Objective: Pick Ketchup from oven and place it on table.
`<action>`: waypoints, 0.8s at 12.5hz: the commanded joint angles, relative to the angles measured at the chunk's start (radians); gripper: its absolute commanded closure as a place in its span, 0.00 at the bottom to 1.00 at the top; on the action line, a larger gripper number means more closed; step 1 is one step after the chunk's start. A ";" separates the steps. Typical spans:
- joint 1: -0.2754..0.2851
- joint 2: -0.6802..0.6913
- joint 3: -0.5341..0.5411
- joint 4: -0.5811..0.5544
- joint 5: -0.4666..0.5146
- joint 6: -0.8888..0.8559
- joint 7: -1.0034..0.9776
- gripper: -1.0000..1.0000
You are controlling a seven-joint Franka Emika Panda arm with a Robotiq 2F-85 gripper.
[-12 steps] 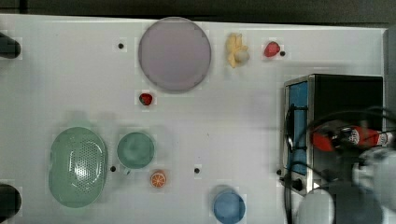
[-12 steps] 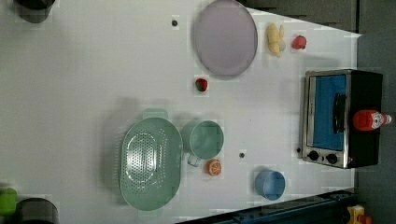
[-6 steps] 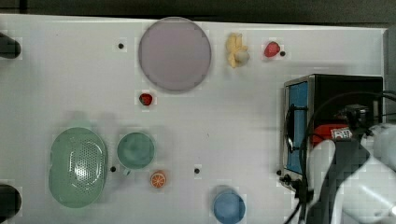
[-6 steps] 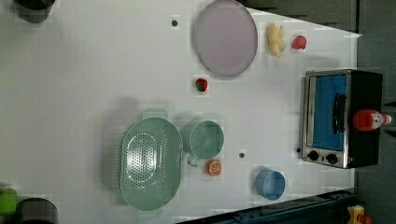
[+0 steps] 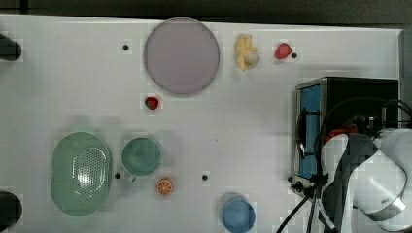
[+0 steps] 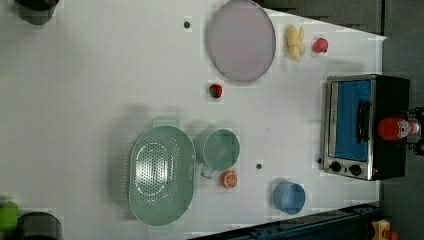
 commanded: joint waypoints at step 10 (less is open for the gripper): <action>0.030 -0.111 0.071 0.142 0.014 -0.198 -0.032 0.50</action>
